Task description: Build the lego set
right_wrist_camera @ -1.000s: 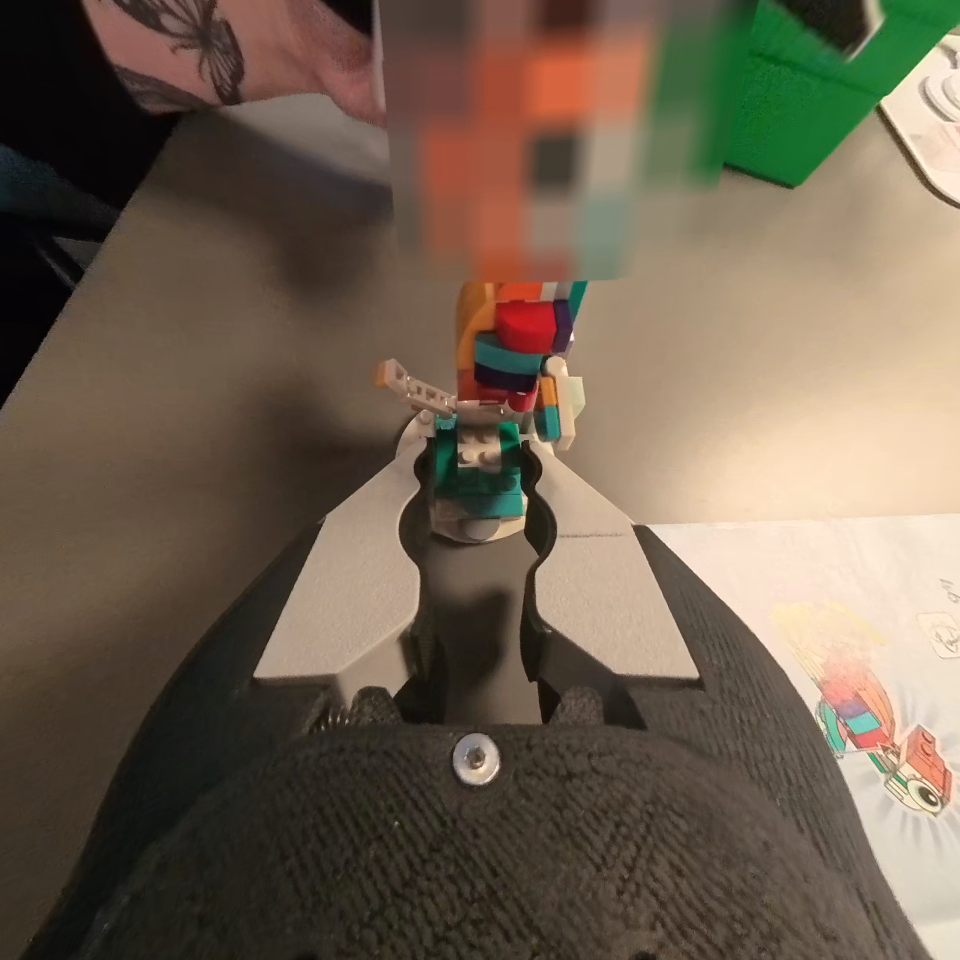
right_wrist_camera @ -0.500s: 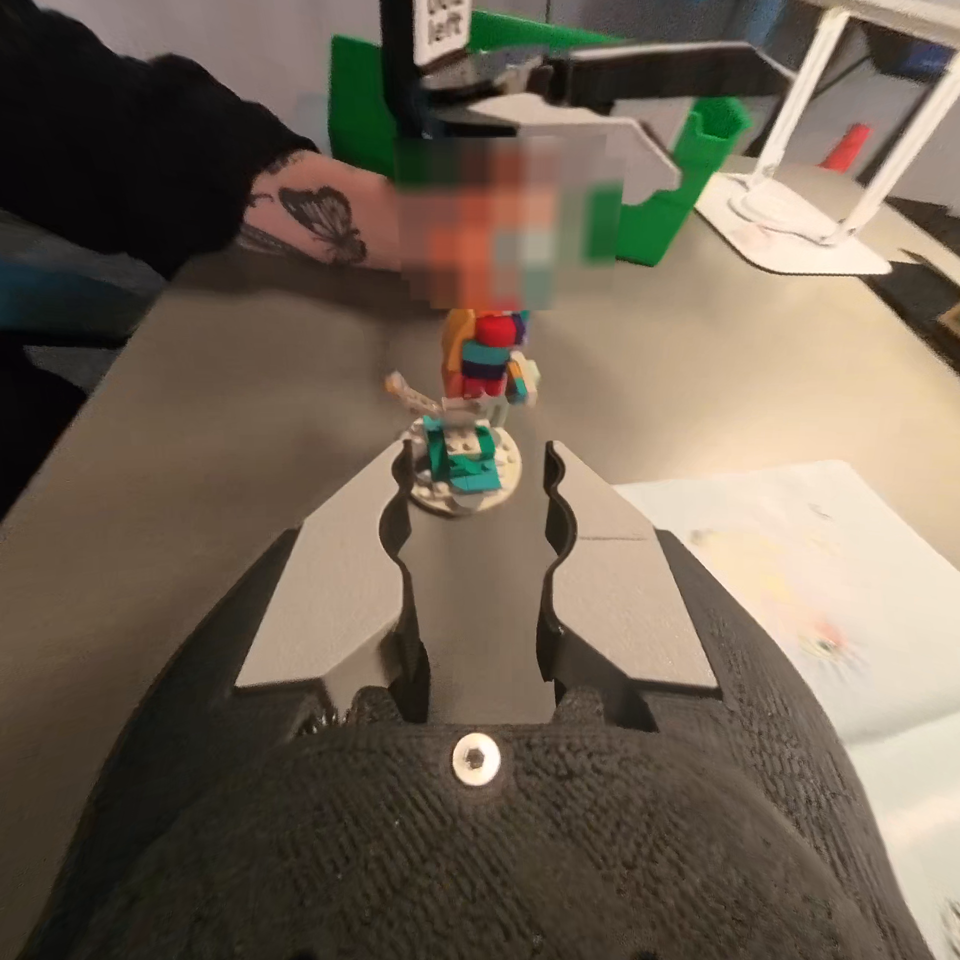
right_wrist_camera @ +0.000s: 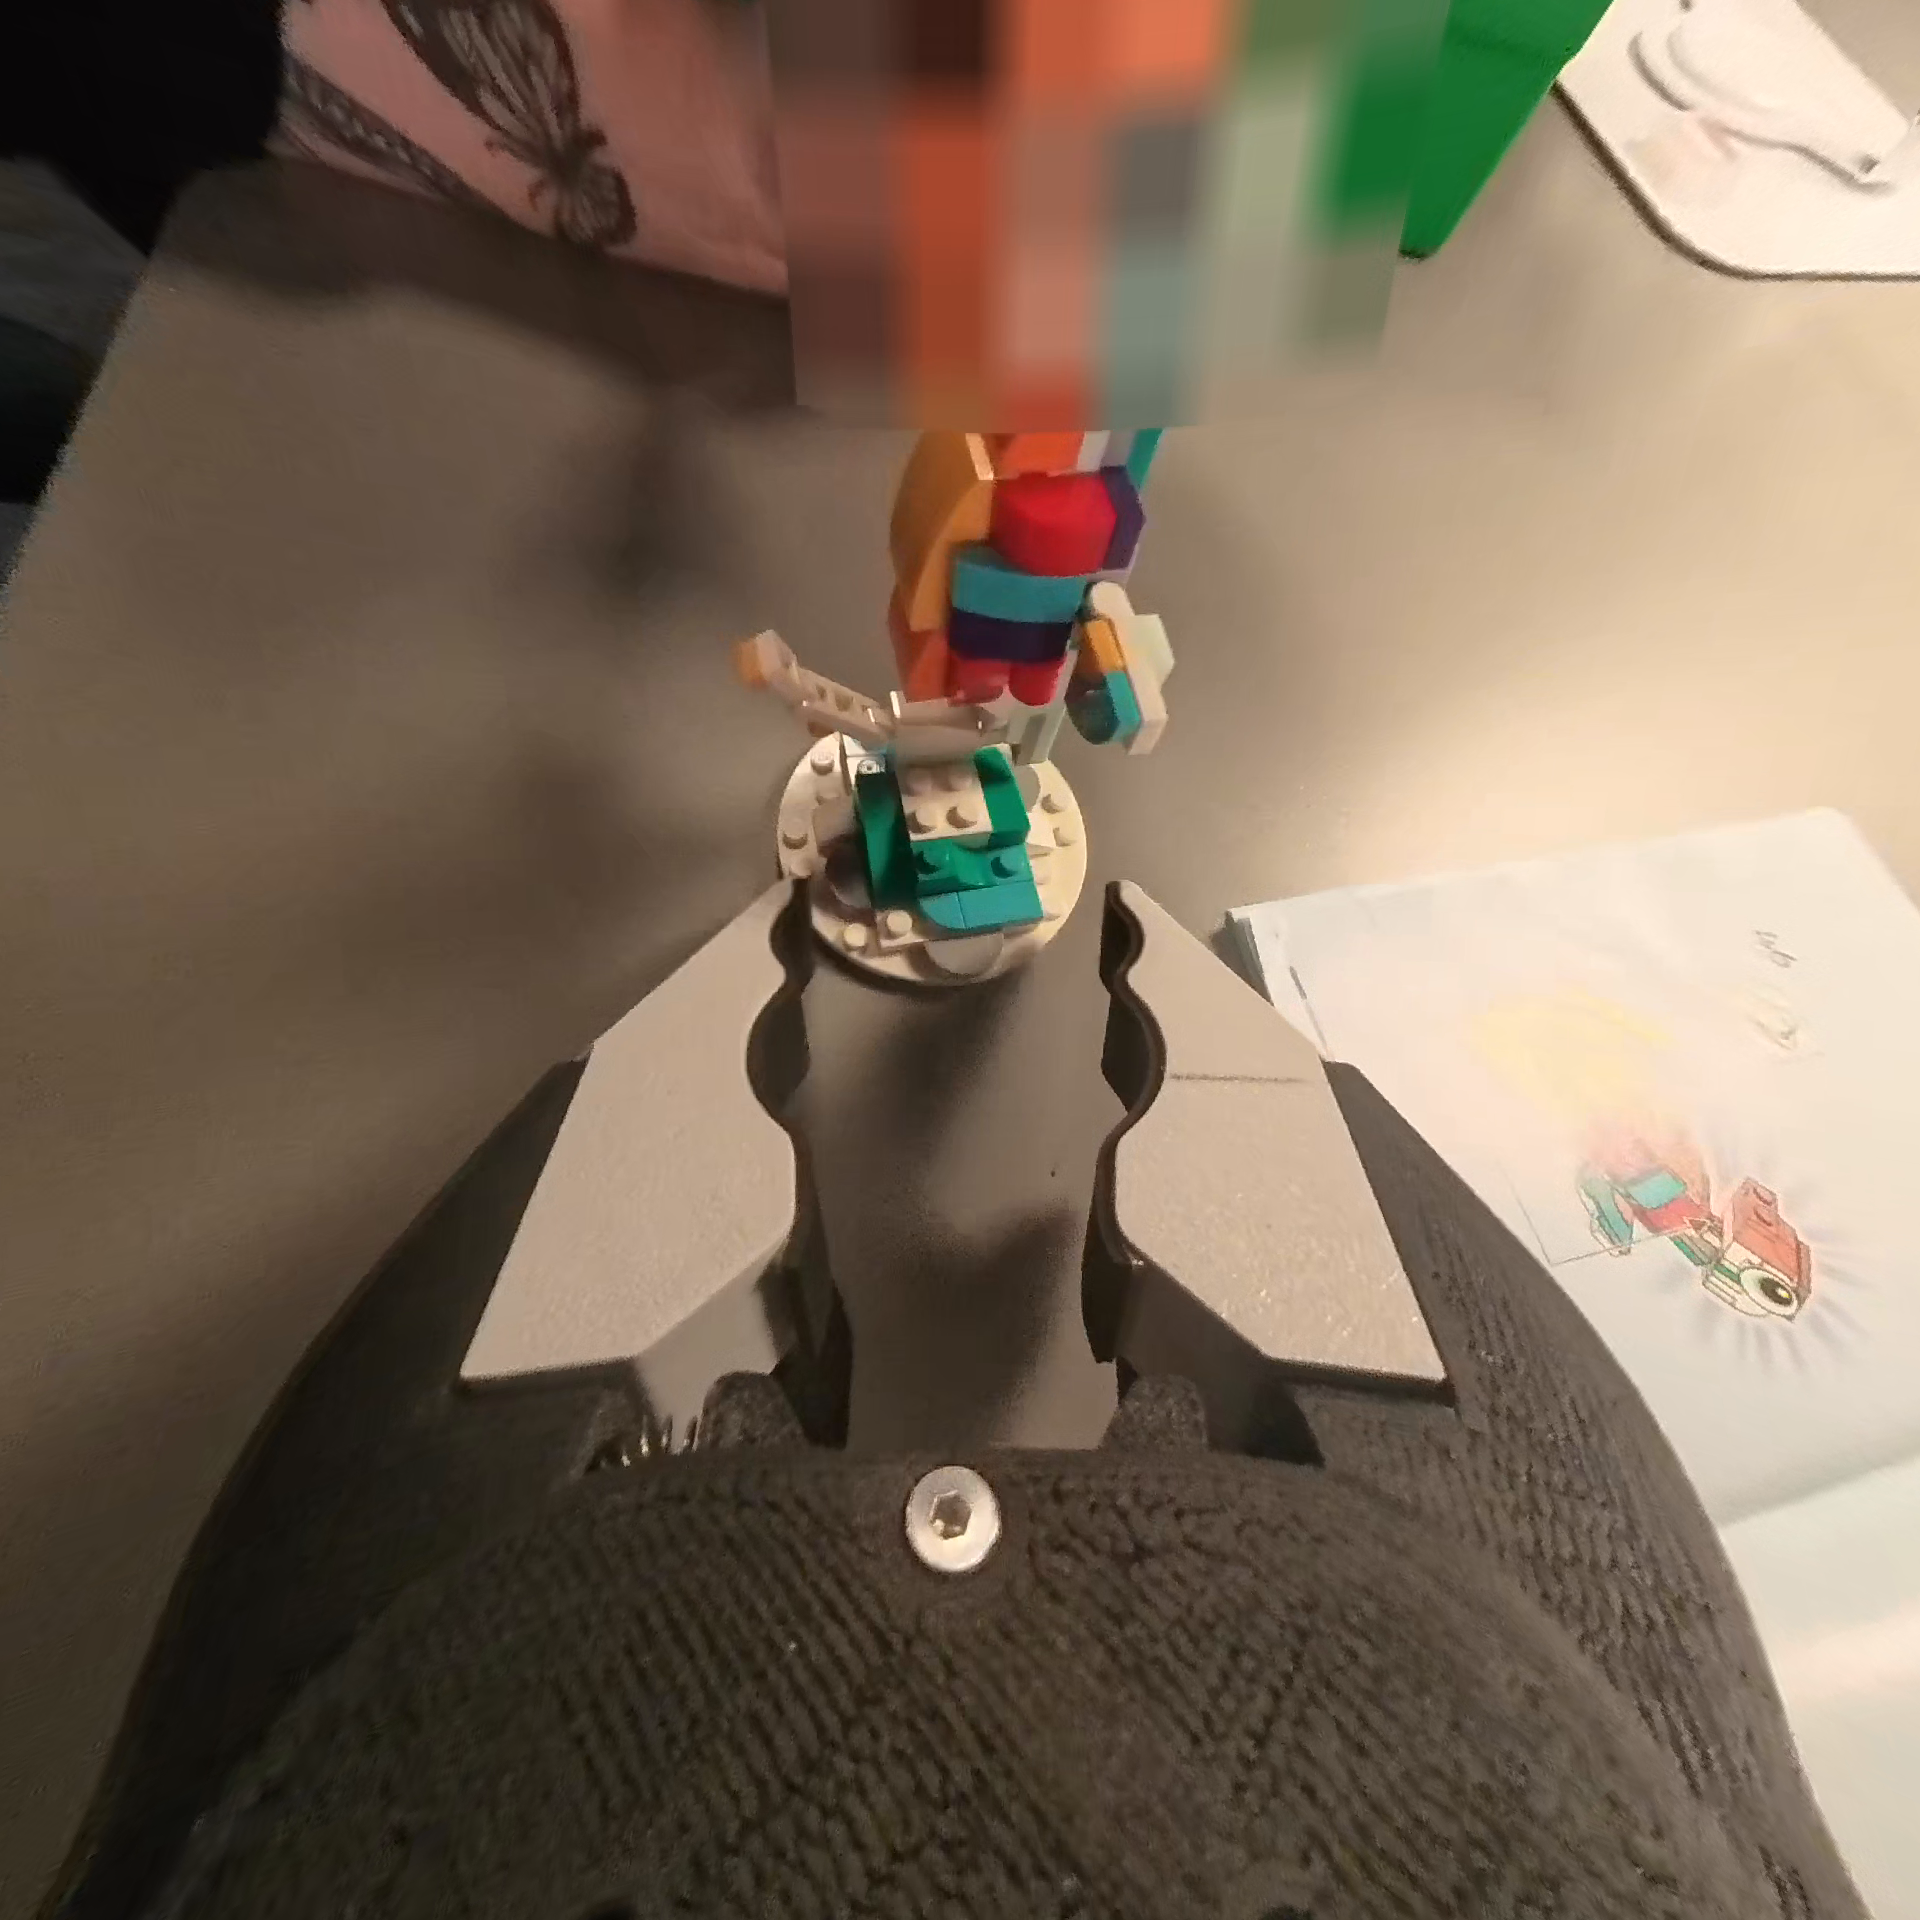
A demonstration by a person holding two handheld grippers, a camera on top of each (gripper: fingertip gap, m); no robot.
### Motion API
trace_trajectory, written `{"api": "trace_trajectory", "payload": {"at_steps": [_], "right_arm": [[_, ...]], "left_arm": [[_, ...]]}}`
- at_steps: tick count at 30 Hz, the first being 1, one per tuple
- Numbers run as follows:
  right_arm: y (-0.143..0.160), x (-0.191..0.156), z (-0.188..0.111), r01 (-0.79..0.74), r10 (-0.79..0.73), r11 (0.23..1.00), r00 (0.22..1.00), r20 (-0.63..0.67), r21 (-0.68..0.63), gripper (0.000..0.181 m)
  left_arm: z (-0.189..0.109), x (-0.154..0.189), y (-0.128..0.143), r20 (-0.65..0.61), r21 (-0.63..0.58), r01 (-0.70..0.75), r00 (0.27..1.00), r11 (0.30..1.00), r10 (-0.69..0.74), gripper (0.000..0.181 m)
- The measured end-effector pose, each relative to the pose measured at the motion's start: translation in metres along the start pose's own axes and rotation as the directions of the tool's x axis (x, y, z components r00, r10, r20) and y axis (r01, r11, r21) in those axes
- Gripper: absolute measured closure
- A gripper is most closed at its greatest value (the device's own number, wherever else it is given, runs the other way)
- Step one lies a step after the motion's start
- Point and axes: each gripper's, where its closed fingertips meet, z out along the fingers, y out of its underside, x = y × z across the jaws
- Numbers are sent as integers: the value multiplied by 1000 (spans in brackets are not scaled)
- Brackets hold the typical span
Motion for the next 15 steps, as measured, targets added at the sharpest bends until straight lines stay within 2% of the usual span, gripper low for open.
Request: {"api": "trace_trajectory", "payload": {"at_steps": [4,15], "right_arm": [[0,5,6,-2,1,1000,1000,-25,-21,127],[-2,40,4,-3,0,1000,976,-220,-13,132]], "left_arm": [[2,5,0,-20,-4,-15,1000,1000,15,95],[-1,-10,-1,27,-1,51,998,999,-51,96]]}}
